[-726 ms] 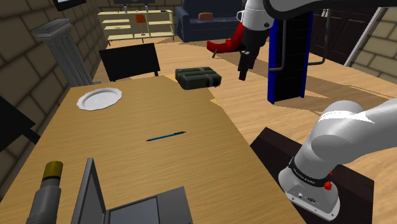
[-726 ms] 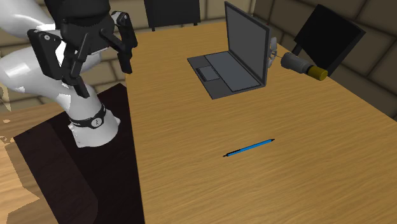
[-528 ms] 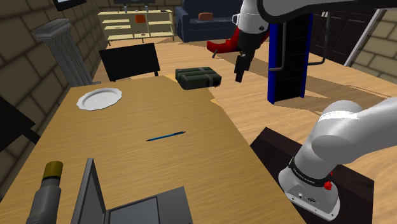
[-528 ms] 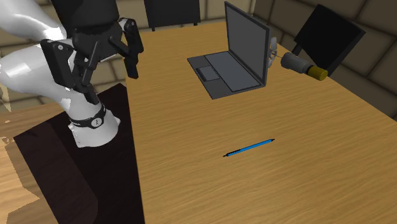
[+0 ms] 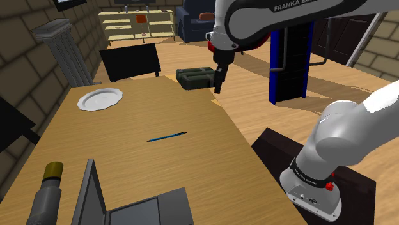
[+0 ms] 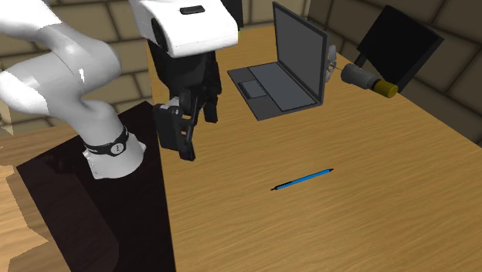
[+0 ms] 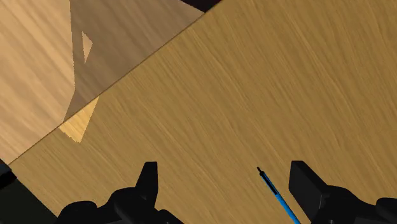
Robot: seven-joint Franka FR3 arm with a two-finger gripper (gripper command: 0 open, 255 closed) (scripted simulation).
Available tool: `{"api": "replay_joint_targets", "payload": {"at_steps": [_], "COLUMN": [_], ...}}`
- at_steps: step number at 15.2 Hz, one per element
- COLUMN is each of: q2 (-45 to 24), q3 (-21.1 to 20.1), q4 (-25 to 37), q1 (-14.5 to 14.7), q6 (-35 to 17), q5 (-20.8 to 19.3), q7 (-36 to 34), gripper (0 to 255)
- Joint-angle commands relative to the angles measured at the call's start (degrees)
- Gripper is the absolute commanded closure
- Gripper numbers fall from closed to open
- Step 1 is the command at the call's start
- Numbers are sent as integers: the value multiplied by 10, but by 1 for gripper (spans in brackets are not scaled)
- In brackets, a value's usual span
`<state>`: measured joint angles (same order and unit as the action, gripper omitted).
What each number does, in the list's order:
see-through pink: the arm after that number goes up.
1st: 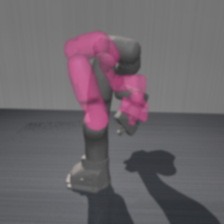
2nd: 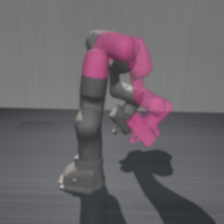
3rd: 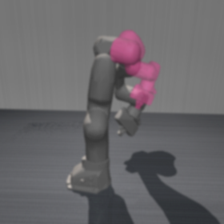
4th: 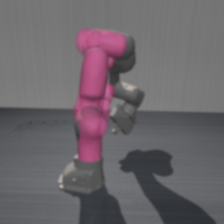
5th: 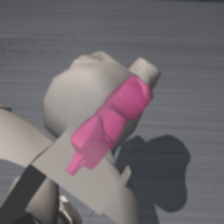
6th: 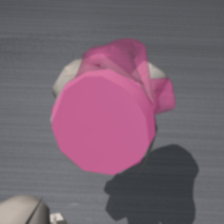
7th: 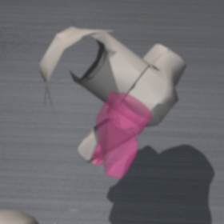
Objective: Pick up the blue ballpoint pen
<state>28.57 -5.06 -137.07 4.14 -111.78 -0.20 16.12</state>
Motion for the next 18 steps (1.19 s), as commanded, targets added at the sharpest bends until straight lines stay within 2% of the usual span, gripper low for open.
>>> {"api": "replay_joint_targets", "payload": {"at_steps": [1, 9, 18], "q2": [-38, -192, -360], "q3": [-3, -24, -57], "q4": [9, 71, 175], "q1": [10, 45, 80], "q6": [-31, -123, -187], "q5": [4, 18, 17], "q7": [17, 78, 139], "gripper": [0, 0, 0]}}
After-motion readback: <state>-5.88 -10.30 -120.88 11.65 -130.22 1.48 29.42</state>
